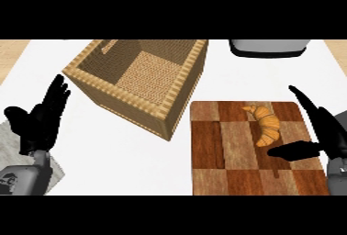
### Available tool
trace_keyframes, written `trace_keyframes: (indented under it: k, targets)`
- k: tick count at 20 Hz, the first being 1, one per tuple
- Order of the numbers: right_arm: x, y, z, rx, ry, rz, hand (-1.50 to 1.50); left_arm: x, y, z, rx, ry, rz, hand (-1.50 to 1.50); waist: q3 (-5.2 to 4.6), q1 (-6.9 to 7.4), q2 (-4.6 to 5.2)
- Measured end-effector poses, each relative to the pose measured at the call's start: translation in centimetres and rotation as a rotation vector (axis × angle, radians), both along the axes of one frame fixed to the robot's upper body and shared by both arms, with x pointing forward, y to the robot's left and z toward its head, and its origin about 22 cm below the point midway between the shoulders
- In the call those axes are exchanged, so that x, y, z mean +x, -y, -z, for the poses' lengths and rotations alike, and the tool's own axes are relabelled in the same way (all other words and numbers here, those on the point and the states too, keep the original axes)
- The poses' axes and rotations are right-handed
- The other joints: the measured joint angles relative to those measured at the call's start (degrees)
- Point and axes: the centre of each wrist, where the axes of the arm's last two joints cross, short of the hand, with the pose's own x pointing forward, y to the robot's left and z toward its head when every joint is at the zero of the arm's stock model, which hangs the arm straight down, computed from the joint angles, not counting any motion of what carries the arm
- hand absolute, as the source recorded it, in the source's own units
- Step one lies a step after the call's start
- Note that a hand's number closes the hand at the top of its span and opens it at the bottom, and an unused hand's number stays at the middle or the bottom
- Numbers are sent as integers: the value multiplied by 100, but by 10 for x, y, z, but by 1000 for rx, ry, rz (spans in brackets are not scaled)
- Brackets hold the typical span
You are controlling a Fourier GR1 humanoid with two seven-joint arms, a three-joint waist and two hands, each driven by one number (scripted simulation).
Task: Pick the croissant from the cutting board and place it in the basket
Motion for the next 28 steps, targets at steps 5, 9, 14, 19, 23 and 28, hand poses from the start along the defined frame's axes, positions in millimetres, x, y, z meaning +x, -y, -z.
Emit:
trace_keyframes:
  k: [5,9,14,19,23,28]
  targets:
    - [8,-6,9,-4,-14,2,-150,3,2,-5,4,0,0,0,1,2,2]
    - [11,-4,15,-40,-34,13,-150,2,-11,-1,1,1,6,0,-1,4,2]
    - [18,-2,30,-70,-49,24,-150,4,-6,0,0,1,1,0,1,7,3]
    - [24,0,37,-76,-58,21,-150,9,2,-5,7,8,-2,0,1,3,3]
    - [23,0,42,-80,-61,18,-150,3,-2,0,8,6,-3,0,2,3,2]
    - [24,-5,57,-88,-76,12,-150,7,-3,-7,4,4,-4,0,-4,2,0]
